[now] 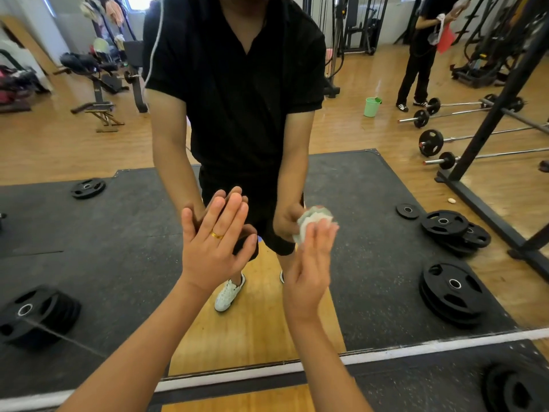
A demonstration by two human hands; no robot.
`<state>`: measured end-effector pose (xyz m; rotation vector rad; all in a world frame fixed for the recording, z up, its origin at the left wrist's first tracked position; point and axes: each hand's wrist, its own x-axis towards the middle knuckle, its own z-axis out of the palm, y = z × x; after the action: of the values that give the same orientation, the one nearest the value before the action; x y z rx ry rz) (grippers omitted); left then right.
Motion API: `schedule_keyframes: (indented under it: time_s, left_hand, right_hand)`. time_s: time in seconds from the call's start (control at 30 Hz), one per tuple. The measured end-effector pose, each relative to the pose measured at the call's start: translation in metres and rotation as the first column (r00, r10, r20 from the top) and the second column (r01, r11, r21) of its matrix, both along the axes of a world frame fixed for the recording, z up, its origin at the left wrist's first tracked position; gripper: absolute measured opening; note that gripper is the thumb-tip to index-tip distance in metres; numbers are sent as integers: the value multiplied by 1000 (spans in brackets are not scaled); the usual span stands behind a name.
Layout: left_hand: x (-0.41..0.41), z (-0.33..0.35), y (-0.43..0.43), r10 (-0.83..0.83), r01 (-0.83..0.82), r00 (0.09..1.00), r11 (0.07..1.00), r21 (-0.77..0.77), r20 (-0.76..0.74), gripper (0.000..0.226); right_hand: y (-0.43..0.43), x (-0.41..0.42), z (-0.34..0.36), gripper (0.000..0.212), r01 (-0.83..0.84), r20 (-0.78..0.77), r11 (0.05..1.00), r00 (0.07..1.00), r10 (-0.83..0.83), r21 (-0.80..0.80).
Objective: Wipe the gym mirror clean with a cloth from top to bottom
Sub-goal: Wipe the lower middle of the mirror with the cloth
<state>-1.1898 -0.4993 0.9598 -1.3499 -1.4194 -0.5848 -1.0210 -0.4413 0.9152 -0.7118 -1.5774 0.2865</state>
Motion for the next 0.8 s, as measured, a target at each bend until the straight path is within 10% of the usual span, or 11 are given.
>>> schedule_keyframes:
  time_s: [0.17,0.37,0.8]
  left_hand:
    - [0,3,3,-8,8,1000,1000,20,-4,77]
    - [1,1,3,-2,2,1000,1000,27,10,77]
    - [5,13,-10,-50,55,997,995,-79,55,74]
  right_hand:
    - [29,34,-8,41,-70,245,978,969,20,199]
    - [34,30,9,38,109,17,991,994,-110,71]
    - [3,16,-17,58,-223,321,964,932,167,146]
